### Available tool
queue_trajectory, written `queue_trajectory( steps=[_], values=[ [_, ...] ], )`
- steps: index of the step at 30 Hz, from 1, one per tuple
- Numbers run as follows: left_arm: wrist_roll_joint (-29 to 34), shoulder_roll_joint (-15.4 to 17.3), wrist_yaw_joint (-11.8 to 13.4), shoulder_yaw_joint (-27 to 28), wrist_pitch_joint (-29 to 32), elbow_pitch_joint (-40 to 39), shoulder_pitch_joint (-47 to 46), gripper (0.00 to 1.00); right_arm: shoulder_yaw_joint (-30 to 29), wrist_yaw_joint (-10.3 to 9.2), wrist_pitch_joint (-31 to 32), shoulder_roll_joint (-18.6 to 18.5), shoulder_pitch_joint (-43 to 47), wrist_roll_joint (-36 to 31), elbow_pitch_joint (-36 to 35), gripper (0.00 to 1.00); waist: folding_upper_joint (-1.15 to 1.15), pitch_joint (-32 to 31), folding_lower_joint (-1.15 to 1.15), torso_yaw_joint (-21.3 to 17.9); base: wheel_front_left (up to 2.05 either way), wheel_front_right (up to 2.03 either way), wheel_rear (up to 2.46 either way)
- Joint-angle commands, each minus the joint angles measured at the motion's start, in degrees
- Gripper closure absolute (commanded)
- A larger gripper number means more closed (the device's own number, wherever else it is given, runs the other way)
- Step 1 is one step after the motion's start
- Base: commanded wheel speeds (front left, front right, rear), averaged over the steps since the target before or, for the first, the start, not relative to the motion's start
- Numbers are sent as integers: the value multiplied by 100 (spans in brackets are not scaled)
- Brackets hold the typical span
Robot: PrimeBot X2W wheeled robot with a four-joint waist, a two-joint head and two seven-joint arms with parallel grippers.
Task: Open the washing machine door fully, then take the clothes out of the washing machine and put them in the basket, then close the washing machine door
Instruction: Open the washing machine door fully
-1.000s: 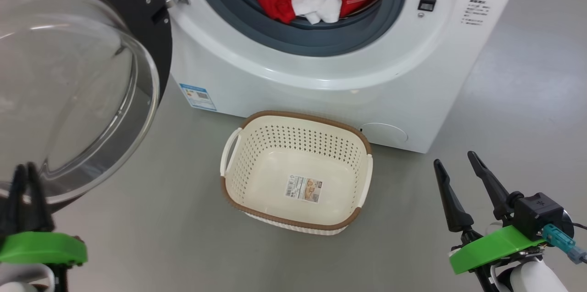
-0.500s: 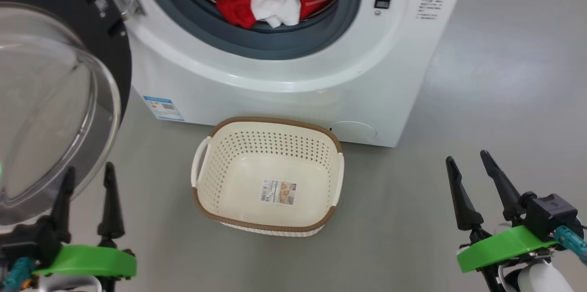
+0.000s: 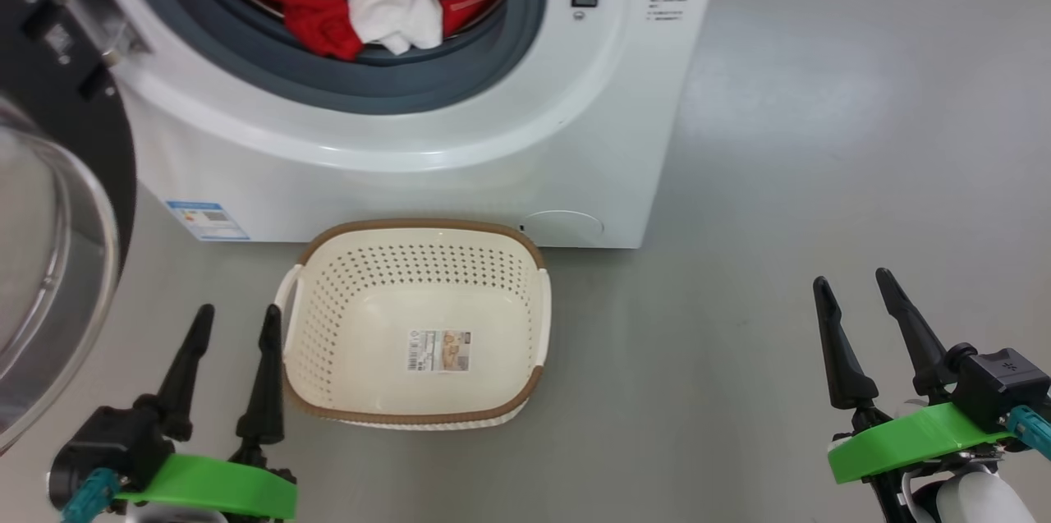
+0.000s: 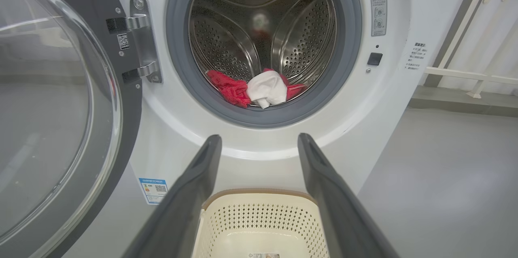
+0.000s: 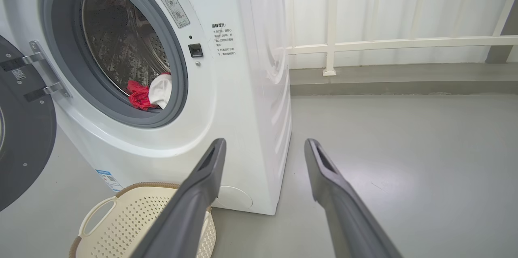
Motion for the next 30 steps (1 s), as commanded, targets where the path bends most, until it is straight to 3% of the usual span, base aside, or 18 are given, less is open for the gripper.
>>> queue_trajectory(
  steps=[1, 14, 30],
  values=[
    [-70, 173, -32, 110, -27, -178, 2, 0, 77, 37, -37, -8, -33, 35, -169, 0, 0, 40, 0, -161, 0, 0, 0],
    [-246, 265, -32, -322, -27, -385, 85, 0, -82, 37, -37, 51, -3, 41, -208, 0, 0, 29, 0, -531, 0, 0, 0],
    [-268, 329, -32, -418, -27, -512, 186, 0, -135, 37, -37, 94, 67, 26, -195, 0, 0, -83, 0, -654, 0, 0, 0]
  ],
)
